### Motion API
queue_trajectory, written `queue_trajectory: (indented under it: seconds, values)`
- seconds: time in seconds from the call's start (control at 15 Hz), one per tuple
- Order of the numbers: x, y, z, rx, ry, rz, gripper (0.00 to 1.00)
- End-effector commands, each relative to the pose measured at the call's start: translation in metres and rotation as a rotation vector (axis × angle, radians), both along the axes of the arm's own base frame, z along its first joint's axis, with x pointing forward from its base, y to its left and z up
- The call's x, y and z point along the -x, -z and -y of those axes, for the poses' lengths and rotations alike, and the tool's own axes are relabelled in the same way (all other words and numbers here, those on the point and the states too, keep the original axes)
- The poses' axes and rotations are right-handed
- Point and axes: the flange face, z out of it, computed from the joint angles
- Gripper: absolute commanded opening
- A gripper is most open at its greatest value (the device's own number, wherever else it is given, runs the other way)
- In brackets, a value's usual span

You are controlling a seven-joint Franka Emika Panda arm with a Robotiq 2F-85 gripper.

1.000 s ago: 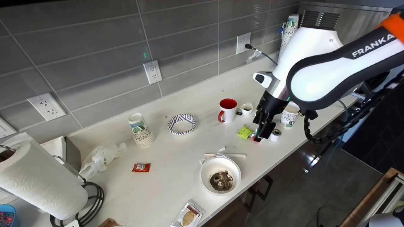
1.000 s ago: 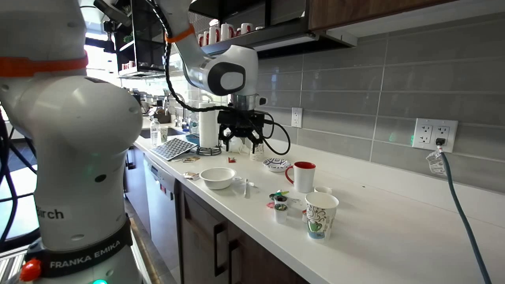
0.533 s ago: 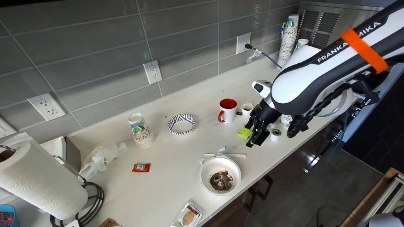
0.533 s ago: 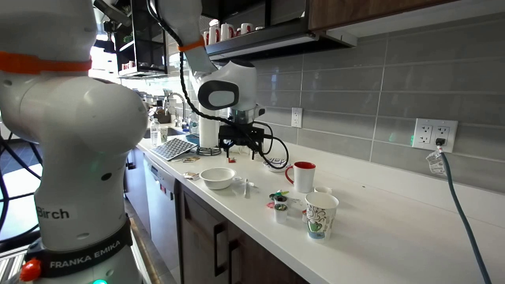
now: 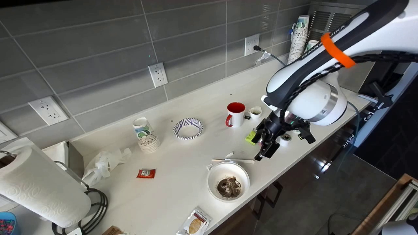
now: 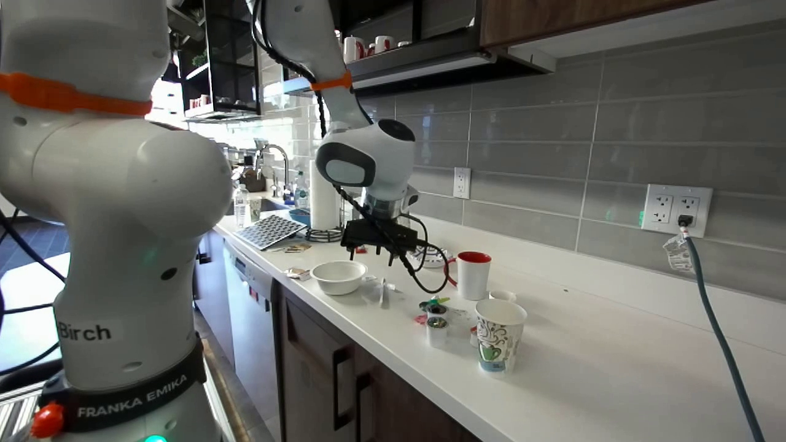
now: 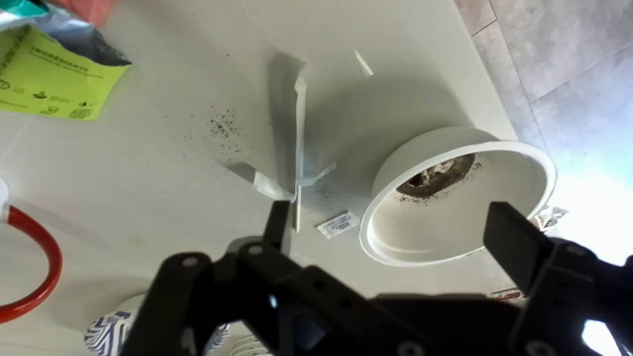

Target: Remove the wooden stirrer from the white packet.

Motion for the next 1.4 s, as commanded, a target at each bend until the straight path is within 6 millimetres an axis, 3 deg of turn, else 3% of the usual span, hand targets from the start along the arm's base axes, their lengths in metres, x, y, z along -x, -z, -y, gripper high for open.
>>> queue_trajectory:
  seconds: [0.0, 0.2, 0.53, 0.93, 1.33]
  values:
    - [-0.012, 0.037, -0.002, -0.038, -0.046, -0.057, 1.0]
    - [-0.014, 0.059, -0.004, -0.023, -0.056, -0.095, 1.0]
    - [-0.02, 0.077, -0.009, 0.029, -0.048, -0.11, 1.0]
    - [-0.024, 0.077, -0.009, 0.06, -0.037, -0.102, 1.0]
    - [-0.026, 0.068, -0.022, 0.107, 0.0, -0.104, 1.0]
